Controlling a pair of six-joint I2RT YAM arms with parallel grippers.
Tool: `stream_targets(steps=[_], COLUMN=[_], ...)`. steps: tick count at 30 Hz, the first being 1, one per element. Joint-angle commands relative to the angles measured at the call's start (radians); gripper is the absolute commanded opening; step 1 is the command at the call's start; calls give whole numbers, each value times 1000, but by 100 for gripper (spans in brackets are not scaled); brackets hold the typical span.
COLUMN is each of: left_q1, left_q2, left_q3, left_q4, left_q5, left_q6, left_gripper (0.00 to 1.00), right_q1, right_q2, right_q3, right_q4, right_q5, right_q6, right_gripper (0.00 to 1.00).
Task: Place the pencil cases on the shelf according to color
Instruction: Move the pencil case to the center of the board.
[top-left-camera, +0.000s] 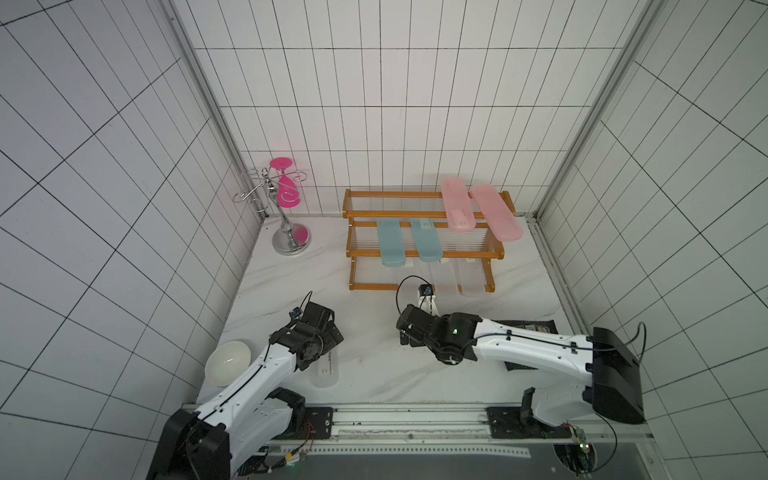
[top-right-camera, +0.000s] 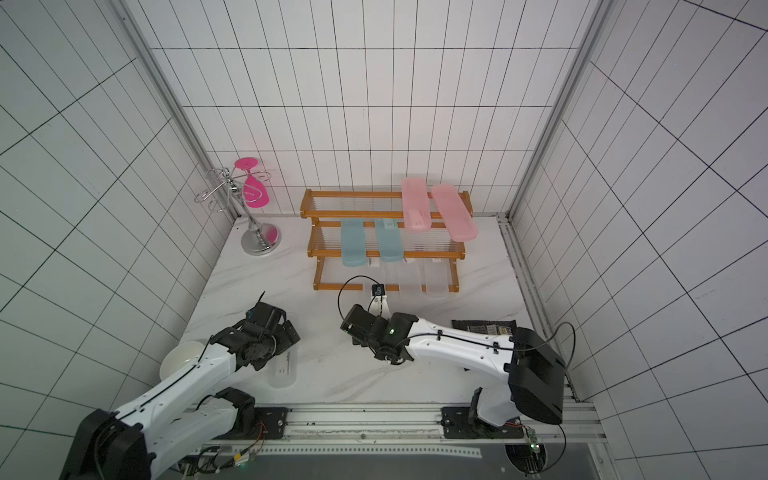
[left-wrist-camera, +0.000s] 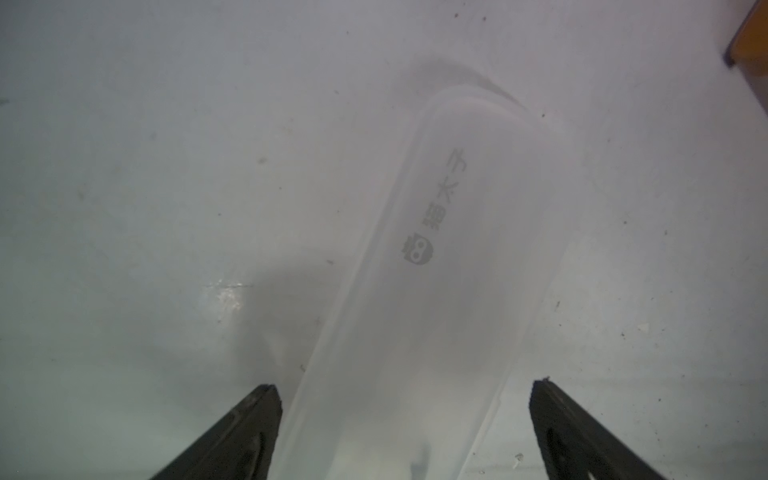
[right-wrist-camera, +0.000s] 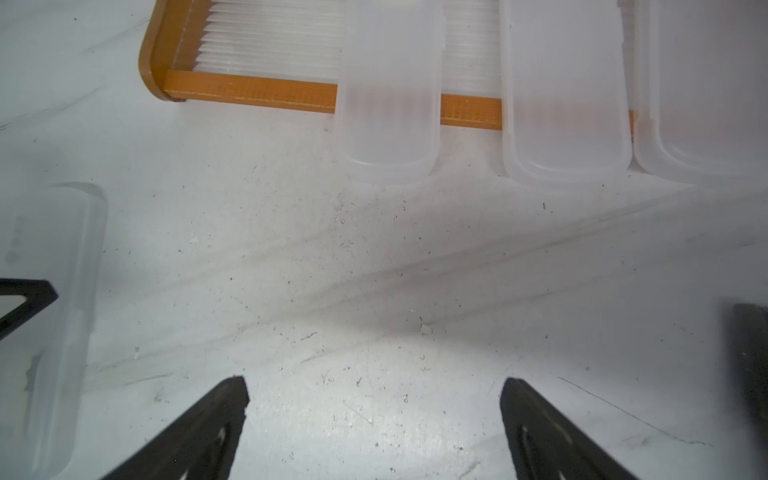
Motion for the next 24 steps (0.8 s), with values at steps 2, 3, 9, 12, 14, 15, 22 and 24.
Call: stream_targets(steps=[2, 3, 9, 12, 14, 15, 22, 24], left_q1=[-111, -153, -363, -373, -373, -373, -281, -233], left_q2=[59, 86, 223, 223, 200, 190, 62, 2], left_q3=[29, 40, 140, 180, 216, 231, 259, 236], left_q4=[84, 105, 184, 170, 102, 58, -134, -134], left_q5=[6, 5, -68, -88, -151, -194, -337, -324], left_q6=[-90, -118, -248, -241, -211, -202, -118, -100], left_gripper=[98, 98, 98, 98, 98, 98, 98, 98], right_q1=[42, 52, 72, 84, 102, 110, 121, 104], right_q2=[-50, -58, -105, -114, -117, -117, -72, -43], right_q3=[-60, -64, -100, -95, -98, -102, -147, -135], right_q4=[-68, -90, -109, -108, -73, -46, 193, 207], right_q5=[52, 65, 85, 83, 75, 61, -139, -198], right_q6=[45, 60, 71, 56, 26, 2, -263, -328], right_gripper=[99, 99, 99, 99, 99, 99, 99, 99])
